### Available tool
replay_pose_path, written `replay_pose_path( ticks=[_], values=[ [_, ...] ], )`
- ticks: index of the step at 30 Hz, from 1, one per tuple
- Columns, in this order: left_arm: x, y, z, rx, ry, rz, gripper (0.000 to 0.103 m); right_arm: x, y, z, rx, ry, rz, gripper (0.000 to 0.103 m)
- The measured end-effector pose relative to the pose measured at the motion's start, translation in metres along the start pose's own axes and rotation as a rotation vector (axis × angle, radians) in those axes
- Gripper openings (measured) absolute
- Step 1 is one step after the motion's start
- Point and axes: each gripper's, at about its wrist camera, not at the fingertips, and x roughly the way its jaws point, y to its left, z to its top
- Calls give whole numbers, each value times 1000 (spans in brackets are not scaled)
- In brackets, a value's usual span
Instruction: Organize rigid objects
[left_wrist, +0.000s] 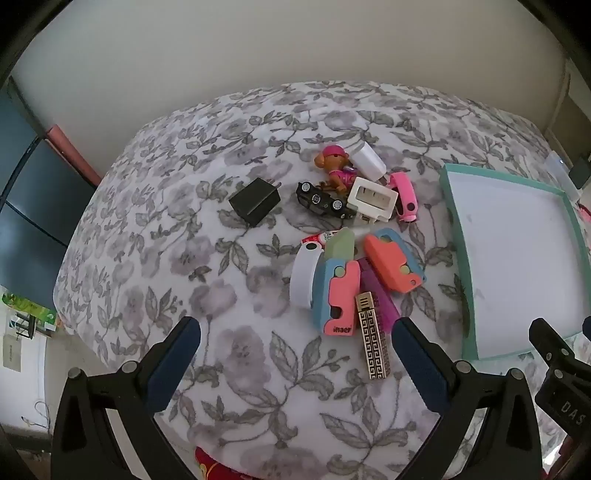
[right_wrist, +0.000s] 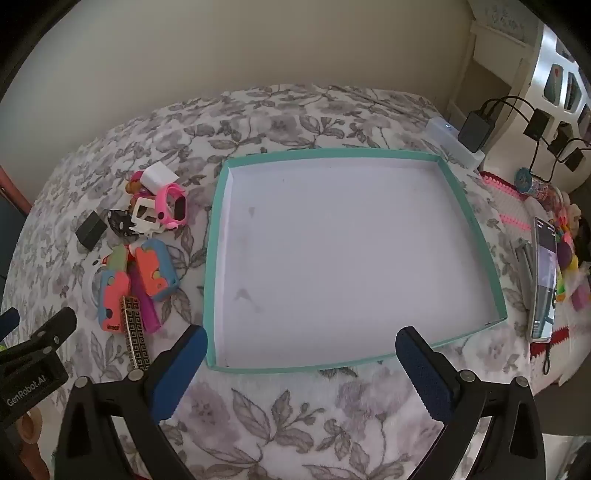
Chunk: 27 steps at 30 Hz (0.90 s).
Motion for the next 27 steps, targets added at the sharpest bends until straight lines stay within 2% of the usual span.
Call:
replay_pose_path(
  ticks=[9,27],
  values=[
    [0,-3,-3,-24,10,-7,103,0,-1,-4,-2,1,3,103],
    [3,2,-2,-10,20,7,103,-1,3,-2,-38,8,-14,103]
  ],
)
